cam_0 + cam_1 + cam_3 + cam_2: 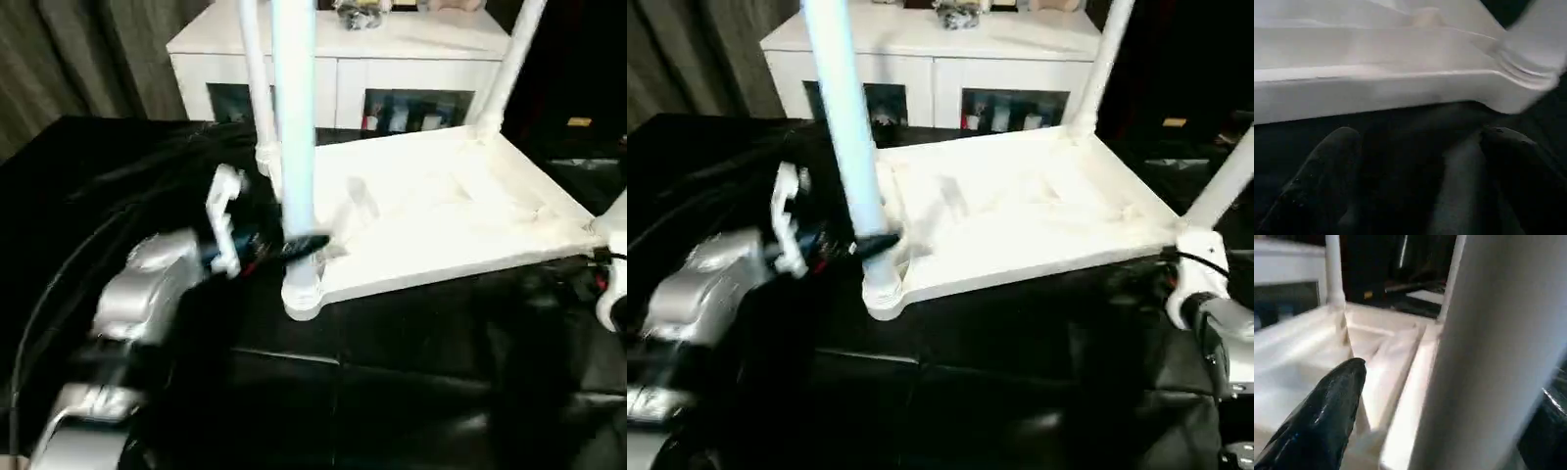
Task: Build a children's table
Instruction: Rotate table base
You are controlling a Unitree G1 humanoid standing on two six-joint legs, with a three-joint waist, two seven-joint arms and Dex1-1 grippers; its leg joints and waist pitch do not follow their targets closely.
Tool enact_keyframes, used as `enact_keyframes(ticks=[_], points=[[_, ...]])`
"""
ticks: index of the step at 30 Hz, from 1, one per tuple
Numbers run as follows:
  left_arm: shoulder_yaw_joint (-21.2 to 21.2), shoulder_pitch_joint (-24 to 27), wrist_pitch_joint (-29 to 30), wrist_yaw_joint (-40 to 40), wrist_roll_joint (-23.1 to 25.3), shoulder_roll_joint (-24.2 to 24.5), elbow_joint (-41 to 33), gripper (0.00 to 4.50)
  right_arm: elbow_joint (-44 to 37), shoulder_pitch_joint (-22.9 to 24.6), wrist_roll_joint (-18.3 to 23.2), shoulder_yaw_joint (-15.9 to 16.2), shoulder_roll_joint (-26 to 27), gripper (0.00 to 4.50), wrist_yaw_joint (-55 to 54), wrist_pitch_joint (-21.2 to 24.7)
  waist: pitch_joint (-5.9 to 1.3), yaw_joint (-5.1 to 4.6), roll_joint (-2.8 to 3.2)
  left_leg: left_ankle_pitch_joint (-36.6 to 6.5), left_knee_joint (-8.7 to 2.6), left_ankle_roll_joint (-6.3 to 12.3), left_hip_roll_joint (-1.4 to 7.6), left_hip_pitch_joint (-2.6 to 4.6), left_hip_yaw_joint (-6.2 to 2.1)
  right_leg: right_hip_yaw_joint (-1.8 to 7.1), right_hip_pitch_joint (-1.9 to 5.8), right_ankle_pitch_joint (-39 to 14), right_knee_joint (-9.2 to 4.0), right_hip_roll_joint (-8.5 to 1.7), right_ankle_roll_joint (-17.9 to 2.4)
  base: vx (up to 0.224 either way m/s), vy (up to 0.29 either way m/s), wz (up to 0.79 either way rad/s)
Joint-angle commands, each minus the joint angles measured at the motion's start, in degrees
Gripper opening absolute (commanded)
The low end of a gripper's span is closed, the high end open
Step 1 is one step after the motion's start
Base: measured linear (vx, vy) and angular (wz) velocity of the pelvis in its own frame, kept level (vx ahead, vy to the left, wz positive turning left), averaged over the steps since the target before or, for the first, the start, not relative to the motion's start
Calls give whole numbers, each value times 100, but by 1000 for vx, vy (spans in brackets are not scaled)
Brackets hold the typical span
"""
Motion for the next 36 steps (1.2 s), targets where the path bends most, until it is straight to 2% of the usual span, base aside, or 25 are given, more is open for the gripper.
enact_keyframes(ticks=[1, 2, 3, 4, 5, 6, 7, 9, 10, 11, 13, 15, 16, 17, 18, 20, 21, 22, 24, 25, 26, 30, 32, 33, 36], points=[[-57, -68, -17, -50, -12, -78, 39, 449, 102, -180, -109, -6, 227, 436, -243, -42, -362, 14, -89, -1404, -461, 50, 300, 186, -210, 100, 185, -955, -453, -276, -1539, 0, 0, 0], [-124, -42, 23, -126, -15, -82, -8, 449, 166, -222, -118, 44, 317, 436, -222, -104, -377, -7, -72, -1348, -458, 83, 295, 159, -225, 88, 209, -932, -430, -279, -1544, 0, 0, 0], [-233, 27, 133, -241, -27, -78, -118, 449, 286, -307, -123, 111, 469, 436, -195, -206, -383, -8, -39, -1357, -456, 101, 303, 172, -221, 81, 185, -927, -431, -276, -1557, 0, 0, 0], [-304, 75, 211, -314, -37, -73, -192, 449, 366, -366, -123, 157, 568, 436, -171, -274, -377, -18, -52, -1390, -457, 109, 304, 179, -211, 83, 172, -944, -445, -267, -1562, 0, 0, 0], [-399, 136, 294, -384, -34, -52, -275, 449, 472, -444, -140, 229, 682, 436, -143, -387, -393, -17, -16, -1402, -451, 103, 314, 191, -213, 78, 166, -890, -420, -274, -1618, 0, 0, 0], [-504, 203, 366, -448, -9, -13, -356, 449, 576, -517, -144, 292, 790, 436, -87, -514, -381, -29, -27, -1409, -459, 115, 310, 180, -211, 75, 164, -903, -430, -259, -1625, 0, 0, 0], [-611, 278, 406, -505, 27, 32, -431, 449, 700, -597, -145, 353, 894, 436, -28, -619, -388, -19, -16, -1418, -452, 116, 320, 203, -207, 78, 152, -876, -424, -261, -1648, 0, 0, 0], [-772, 418, 454, -565, 73, 90, -567, 449, 922, -730, -193, 472, 1041, 436, 22, -766, -370, -15, 2, -1446, -467, 114, 323, 183, -204, 78, 160, -914, -429, -260, -1661, 0, 0, 0], [-868, 537, 497, -588, 110, 120, -701, 449, 1045, -817, -240, 580, 1160, 436, 124, -852, -370, -53, -17, -1562, -489, 51, 320, 185, -217, 64, 167, -1048, -423, -247, -1628, 0, 0, 0], [-926, 616, 530, -606, 139, 136, -791, 449, 1140, -881, -283, 646, 1244, 436, 197, -922, -360, -90, 5, -1627, -517, 9, 319, 155, -241, 58, 194, -1154, -425, -266, -1582, 0, 0, 0], [-1070, 840, 685, -605, 136, 193, -1199, 449, 1112, -946, -385, 889, 1438, 436, 508, -1044, -356, -165, -72, -1774, -524, -8, 317, 151, -240, 65, 181, -1373, -447, -269, -1504, 0, 0, 0], [-1116, 919, 763, -590, 116, 216, -1377, 449, 1063, -949, -424, 982, 1497, 436, 636, -1089, -345, -183, -47, -1760, -543, -6, 323, 126, -259, 68, 199, -1444, -448, -283, -1466, 0, 0, 0], [-1121, 929, 772, -587, 114, 219, -1398, 449, 1055, -948, -427, 993, 1503, 436, 652, -1093, -346, -194, -55, -1843, -542, -21, 328, 149, -265, 69, 178, -1578, -457, -286, -1435, 0, 0, 0], [-1178, 1017, 855, -532, 93, 252, -1668, 449, 941, -923, -420, 1120, 1542, 436, 889, -1092, -332, -231, -82, -1957, -554, -57, 323, 147, -267, 67, 170, -1711, -472, -273, -1401, 0, 0, 0], [-1180, 1021, 861, -527, 89, 253, -1683, 449, 936, -921, -423, 1129, 1542, 436, 901, -1094, -326, -240, -75, -2038, -564, -81, 326, 144, -280, 65, 171, -1785, -474, -278, -1382, 0, 0, 0], [-1209, 1139, 1006, -394, -3, 279, -2079, 449, 789, -854, -532, 1350, 1507, 436, 1163, -1120, -299, -308, -105, -2329, -588, -175, 321, 149, -298, 65, 152, -2107, -510, -270, -1285, 0, 0, 0], [-1201, 1182, 1051, -342, -35, 284, -2201, 449, 729, -824, -576, 1410, 1481, 436, 1230, -1127, -296, -313, -100, -2386, -592, -205, 324, 146, -314, 62, 157, -2156, -502, -277, -1262, -18, 10, -18], [-1185, 1229, 1085, -295, -63, 287, -2300, 449, 662, -787, -604, 1450, 1452, 436, 1273, -1114, -282, -355, -130, -2469, -605, -224, 320, 125, -329, 61, 160, -2275, -522, -279, -1205, 0, 0, 0], [-1141, 1329, 1145, -226, -97, 303, -2462, 449, 544, -713, -642, 1486, 1403, 436, 1332, -1081, -277, -384, -119, -2628, -600, -269, 316, 171, -335, 71, 117, -2431, -553, -270, -1150, 0, 0, 0], [-1090, 1425, 1203, -173, -126, 335, -2602, 449, 422, -635, -671, 1505, 1342, 436, 1372, -1039, -269, -401, -156, -2660, -596, -260, 310, 177, -331, 79, 109, -2443, -574, -265, -1138, 0, 0, 0], [-1056, 1494, 1256, -132, -145, 359, -2711, 449, 346, -584, -697, 1511, 1303, 436, 1407, -1019, -260, -405, -157, -2637, -599, -228, 312, 161, -337, 86, 117, -2435, -575, -272, -1121, 0, 0, 0], [-896, 1820, 1703, 7, -482, 527, -3373, 449, -237, -240, -516, 1473, 1135, 436, 1738, -822, -272, -378, -160, -2475, -578, -132, 313, 208, -298, 113, 80, -2205, -577, -246, -1199, 0, 0, 0], [-872, 1877, 1830, 25, -606, 541, -3515, 449, -399, -144, -425, 1477, 1117, 436, 1892, -791, -289, -349, -172, -2223, -572, -36, 320, 203, -280, 127, 120, -1846, -540, -240, -1295, 0, 0, 0], [-891, 1987, 2064, 66, -796, 565, -3794, 449, -820, 84, -220, 1575, 1128, 436, 2296, -731, -297, -329, -168, -1991, -554, 69, 314, 203, -256, 125, 128, -1559, -525, -222, -1395, 0, 0, 0], [-923, 1999, 2112, 86, -794, 553, -3866, 449, -1045, 172, -137, 1712, 1172, 436, 2531, -723, -315, -290, -172, -1602, -531, 234, 314, 191, -246, 122, 157, -1193, -497, -222, -1504, 0, 0, 0]])
